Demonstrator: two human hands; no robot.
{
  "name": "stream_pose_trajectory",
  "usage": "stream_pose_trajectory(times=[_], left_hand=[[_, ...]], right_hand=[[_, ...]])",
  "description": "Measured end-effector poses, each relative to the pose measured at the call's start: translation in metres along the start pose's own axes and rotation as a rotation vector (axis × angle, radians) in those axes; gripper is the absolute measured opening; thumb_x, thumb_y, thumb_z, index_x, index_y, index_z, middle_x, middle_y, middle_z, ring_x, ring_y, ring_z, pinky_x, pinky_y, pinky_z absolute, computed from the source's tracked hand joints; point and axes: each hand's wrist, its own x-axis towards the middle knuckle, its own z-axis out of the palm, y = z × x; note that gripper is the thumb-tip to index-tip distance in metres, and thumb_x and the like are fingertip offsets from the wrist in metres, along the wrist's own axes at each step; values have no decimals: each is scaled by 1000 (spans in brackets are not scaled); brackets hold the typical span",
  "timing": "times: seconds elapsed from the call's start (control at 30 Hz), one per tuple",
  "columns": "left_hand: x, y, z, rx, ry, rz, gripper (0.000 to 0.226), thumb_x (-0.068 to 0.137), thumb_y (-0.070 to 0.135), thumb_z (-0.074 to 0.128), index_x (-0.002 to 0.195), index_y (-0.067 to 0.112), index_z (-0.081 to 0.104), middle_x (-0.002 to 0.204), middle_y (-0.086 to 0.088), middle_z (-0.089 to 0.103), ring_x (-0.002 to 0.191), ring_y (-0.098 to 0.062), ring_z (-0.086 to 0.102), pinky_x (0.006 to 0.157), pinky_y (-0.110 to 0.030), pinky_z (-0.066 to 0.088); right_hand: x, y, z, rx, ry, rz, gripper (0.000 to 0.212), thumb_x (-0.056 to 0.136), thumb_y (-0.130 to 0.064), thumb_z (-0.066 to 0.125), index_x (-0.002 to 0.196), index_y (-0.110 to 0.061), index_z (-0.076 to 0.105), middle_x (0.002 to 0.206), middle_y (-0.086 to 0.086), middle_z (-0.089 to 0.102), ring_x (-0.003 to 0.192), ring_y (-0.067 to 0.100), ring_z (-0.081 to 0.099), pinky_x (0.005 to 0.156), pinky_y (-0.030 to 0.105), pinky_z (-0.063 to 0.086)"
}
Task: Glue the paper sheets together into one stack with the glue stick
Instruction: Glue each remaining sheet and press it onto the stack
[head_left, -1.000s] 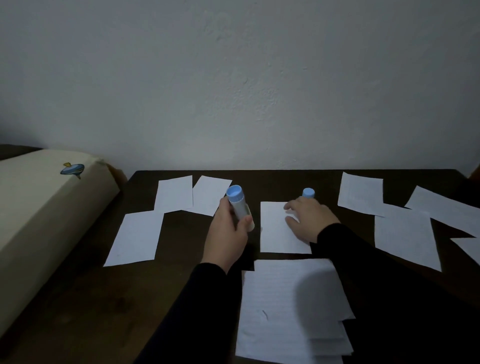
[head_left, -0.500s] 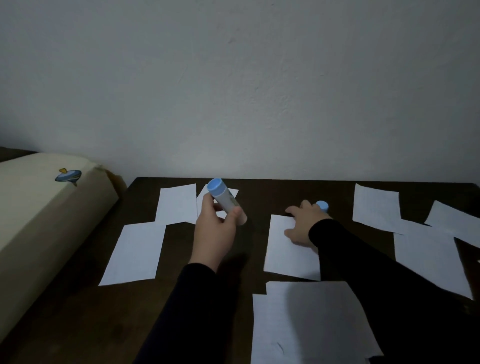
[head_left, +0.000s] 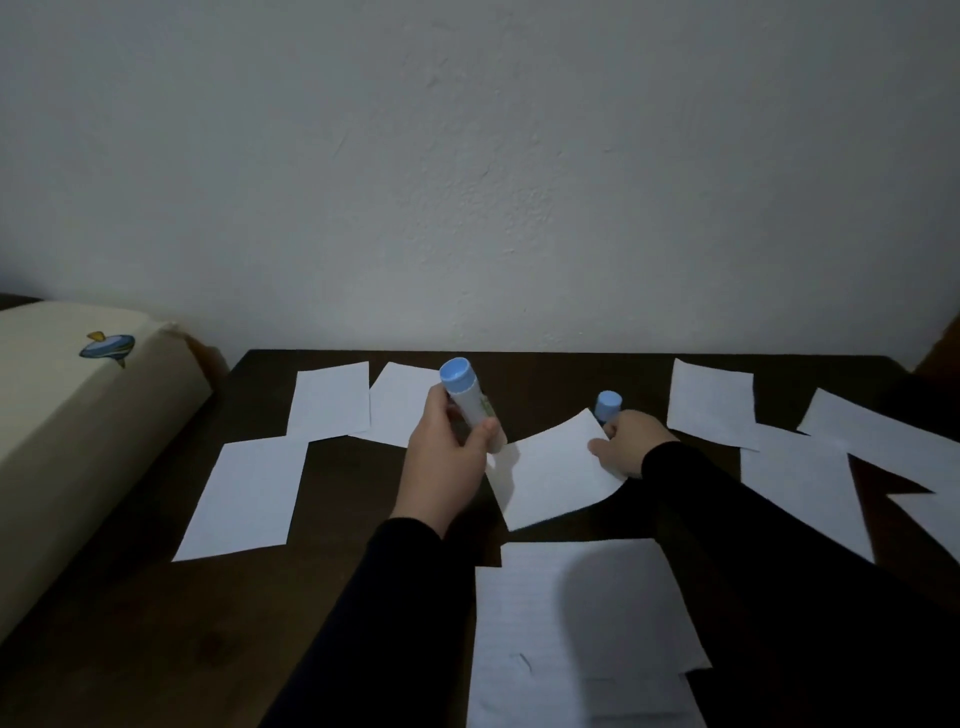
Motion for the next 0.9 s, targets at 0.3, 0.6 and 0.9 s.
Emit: stream_pose_trajectory(times=[0.3,0.6,0.9], left_hand=[[-26,-1,51,-4,-155,23,37,91,26,62,121,36,43,113,17,52,102,-3,53,69,-13,44],[-42,0,86,133,-171,98,38,91,32,62,121,40,40,104,21,51,86,-2,57,63,-11,45],[-53,2,100,193,-279,136,35,92,23,61,111,45,41,89,24,55,79,10,54,63,-4,41]], right_hand=[[-46,56,12,251,26,-51,22,98,-37,49,110,-19,54,92,-1,58,84,12,55,82,26,47],[-60,89,16,-92,54,-435,51,97,-40,46,146,-33,33,150,-13,29,138,8,23,114,35,21],[-60,87,20,-134,82,-474,53,95,-35,48,146,-28,34,153,-11,28,141,11,19,113,41,19]])
